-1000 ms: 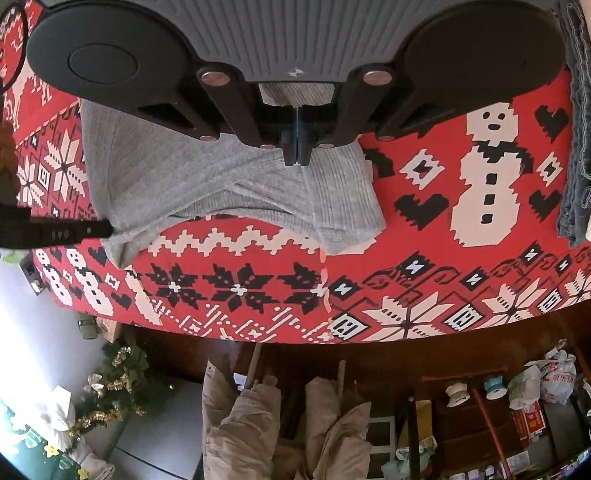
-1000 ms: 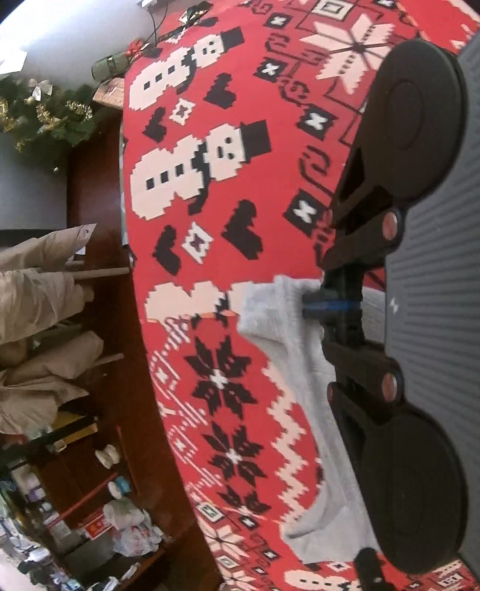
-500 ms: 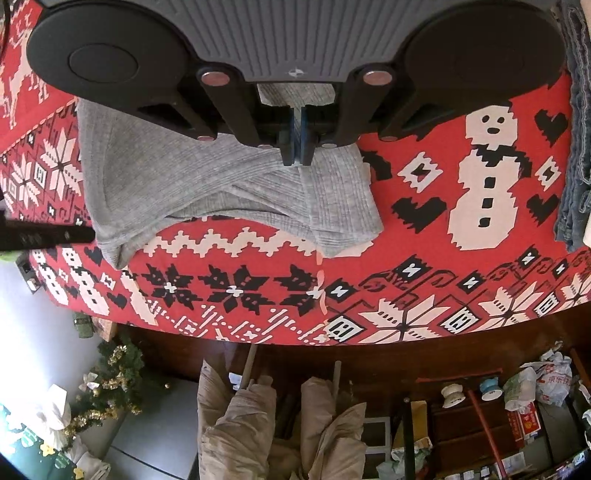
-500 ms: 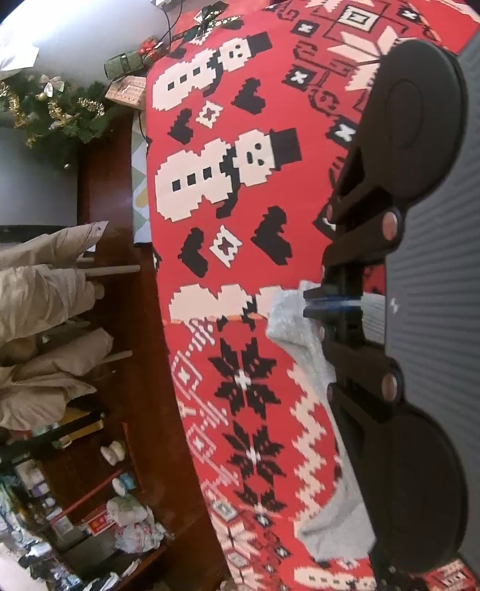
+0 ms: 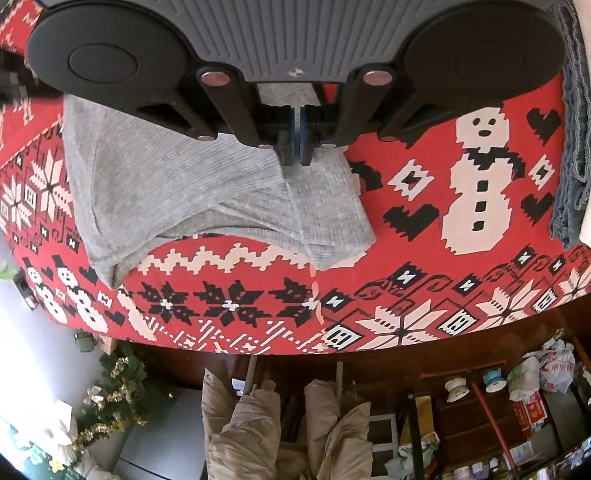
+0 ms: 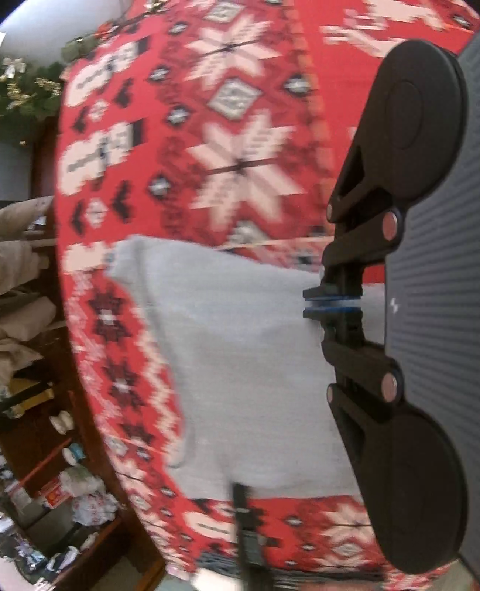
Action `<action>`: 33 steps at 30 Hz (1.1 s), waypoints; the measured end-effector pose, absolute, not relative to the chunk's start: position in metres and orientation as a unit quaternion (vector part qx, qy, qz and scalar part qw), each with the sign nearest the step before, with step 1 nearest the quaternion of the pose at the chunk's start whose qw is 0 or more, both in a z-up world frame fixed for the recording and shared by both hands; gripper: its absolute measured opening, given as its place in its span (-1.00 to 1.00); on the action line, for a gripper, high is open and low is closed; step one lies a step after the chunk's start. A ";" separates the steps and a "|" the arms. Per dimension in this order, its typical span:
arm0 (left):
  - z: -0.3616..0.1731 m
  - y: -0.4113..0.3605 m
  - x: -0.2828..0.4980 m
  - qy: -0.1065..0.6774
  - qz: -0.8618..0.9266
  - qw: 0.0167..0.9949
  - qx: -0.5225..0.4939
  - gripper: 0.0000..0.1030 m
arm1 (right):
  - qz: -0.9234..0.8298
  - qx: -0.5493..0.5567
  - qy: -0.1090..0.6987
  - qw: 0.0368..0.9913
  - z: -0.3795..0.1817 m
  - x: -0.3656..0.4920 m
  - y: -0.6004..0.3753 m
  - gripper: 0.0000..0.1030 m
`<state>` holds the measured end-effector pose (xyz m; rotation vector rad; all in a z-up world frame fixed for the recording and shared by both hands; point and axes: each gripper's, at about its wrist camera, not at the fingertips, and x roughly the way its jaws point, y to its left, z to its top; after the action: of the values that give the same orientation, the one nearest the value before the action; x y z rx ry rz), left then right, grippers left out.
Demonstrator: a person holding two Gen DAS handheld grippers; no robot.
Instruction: Fold clothes
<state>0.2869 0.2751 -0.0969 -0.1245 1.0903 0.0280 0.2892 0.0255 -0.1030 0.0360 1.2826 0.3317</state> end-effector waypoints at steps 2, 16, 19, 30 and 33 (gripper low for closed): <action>-0.098 0.276 0.286 0.518 0.012 0.854 -0.053 -0.96 | 0.151 0.014 0.609 0.778 -0.107 0.268 0.020 -0.94; -0.075 0.266 0.263 0.505 0.008 0.861 -0.051 -0.82 | 0.175 0.035 0.579 0.795 -0.102 0.258 0.031 -0.93; -0.068 0.260 0.255 0.503 -0.004 0.862 -0.063 -0.83 | 0.174 0.035 0.599 0.780 -0.112 0.243 0.027 -0.95; -0.071 0.195 0.253 0.513 -0.201 0.830 -0.084 -0.91 | 0.191 0.058 0.544 0.815 -0.092 0.252 0.022 -0.92; -0.090 0.179 0.256 0.529 -0.209 0.819 -0.072 -0.92 | 0.189 0.044 0.547 0.814 -0.102 0.262 0.026 -0.92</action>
<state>0.2563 0.1794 -0.0898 -0.1529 1.1261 -0.4456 0.2621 0.0264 -0.1024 0.0944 1.1670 0.4027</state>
